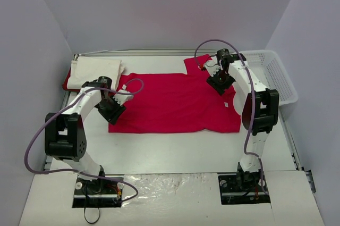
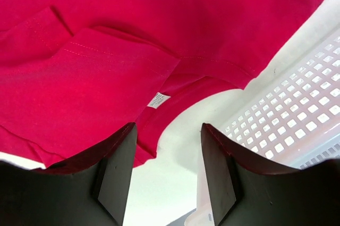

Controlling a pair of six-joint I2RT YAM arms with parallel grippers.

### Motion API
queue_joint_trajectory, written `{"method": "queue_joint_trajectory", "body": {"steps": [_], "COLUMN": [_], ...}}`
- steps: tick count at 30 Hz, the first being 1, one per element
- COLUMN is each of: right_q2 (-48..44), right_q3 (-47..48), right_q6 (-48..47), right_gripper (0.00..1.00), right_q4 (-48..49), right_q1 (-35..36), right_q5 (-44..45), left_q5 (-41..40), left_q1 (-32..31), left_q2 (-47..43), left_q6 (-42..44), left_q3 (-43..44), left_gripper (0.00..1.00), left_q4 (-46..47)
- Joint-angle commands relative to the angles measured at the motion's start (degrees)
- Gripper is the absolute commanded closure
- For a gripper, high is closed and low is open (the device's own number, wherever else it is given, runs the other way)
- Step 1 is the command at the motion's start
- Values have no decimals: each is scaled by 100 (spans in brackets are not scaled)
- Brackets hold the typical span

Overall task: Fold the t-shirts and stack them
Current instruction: Fold the flattened tshirt in 1/3 of the way

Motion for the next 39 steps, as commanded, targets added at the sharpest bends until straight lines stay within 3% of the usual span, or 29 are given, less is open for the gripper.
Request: {"method": "queue_joint_trajectory", "body": {"steps": [1,8,17,29,39], "right_q2": [-532,-701,-507,-2088,-2423], "right_q3": [-38,-373,-645,-2183,-2587], "right_q6": [129,156,148,-90,-125], "right_gripper": [52,52,53,50,49], "right_q4": [-130,-139,-166,-306,-342], "right_q1": [-29,217,472,358,270], "right_q5": [-123,-563,-72,368,368], "left_q5": [-37,183,272,157,166], "left_q1": [36,36,27,18,-17], "left_q2": [-408,-734,-813,-778,-269], "left_q6": [-157,-324,-9,563,440], "left_q3": [131,-107,-502,-1073,-1109], "left_gripper": [53,46,46,46,46], "left_q4": [-219,-104,-122,-34,458]}}
